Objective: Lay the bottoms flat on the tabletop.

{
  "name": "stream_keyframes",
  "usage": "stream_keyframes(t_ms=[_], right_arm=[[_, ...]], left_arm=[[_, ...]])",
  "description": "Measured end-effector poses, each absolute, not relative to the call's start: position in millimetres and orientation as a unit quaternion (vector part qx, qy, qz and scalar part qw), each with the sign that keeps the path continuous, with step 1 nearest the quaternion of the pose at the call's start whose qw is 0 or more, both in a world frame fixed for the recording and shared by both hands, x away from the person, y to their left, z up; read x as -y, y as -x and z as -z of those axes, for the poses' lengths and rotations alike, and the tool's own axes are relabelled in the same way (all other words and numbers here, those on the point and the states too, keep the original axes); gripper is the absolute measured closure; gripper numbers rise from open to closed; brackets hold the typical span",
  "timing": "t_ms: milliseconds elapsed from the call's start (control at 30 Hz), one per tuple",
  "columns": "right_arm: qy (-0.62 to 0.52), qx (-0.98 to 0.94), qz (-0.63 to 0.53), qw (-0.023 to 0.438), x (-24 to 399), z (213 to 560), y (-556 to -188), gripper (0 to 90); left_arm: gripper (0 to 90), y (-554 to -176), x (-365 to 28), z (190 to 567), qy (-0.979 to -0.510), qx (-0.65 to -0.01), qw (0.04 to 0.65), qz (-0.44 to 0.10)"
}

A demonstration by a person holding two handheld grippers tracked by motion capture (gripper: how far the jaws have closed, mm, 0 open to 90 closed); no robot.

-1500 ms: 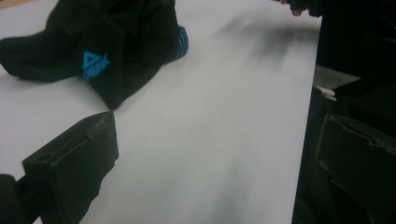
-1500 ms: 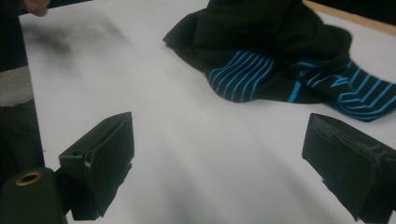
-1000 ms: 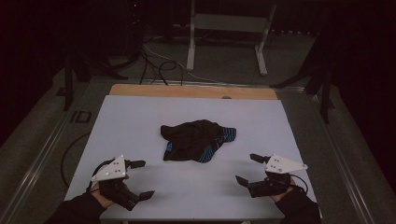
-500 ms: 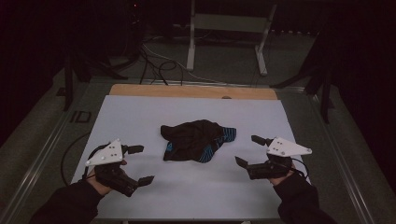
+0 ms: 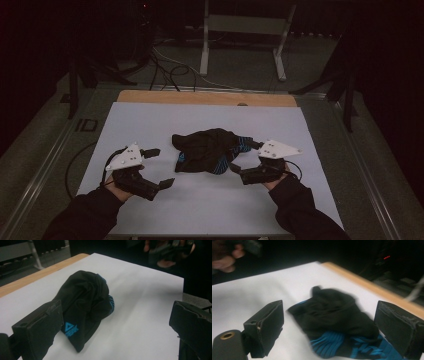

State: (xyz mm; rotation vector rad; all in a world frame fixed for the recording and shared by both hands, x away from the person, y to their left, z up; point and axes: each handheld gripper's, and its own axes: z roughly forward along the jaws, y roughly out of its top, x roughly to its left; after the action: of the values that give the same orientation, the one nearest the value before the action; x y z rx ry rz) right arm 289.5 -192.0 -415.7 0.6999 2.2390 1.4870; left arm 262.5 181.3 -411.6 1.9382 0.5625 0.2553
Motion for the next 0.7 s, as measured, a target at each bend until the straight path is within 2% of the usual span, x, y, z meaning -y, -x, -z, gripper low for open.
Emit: stream_keyframes(t_ms=[33,67,133,200,300,700], right_arm=[[-0.251,-0.796,-0.517,0.191,188,419,-290,9.1],[-0.250,-0.803,-0.512,0.174,182,426,-294,9.1],[-0.254,-0.805,-0.505,0.182,178,430,-295,9.2],[-0.258,-0.809,-0.503,0.160,174,438,-297,9.1],[-0.264,-0.816,-0.490,0.157,165,453,-299,10.4],[-0.287,-0.835,-0.444,0.151,151,490,-308,19.0]], left_arm=[[0.0,-264,-180,414,-0.812,-0.235,0.524,-0.105],[0.0,-265,-179,416,-0.811,-0.236,0.525,-0.102],[0.0,-267,-176,422,-0.814,-0.242,0.515,-0.115],[0.0,-270,-173,429,-0.817,-0.241,0.510,-0.117],[0.0,-274,-169,438,-0.824,-0.246,0.494,-0.131],[0.0,-297,-146,473,-0.848,-0.255,0.453,-0.100]])
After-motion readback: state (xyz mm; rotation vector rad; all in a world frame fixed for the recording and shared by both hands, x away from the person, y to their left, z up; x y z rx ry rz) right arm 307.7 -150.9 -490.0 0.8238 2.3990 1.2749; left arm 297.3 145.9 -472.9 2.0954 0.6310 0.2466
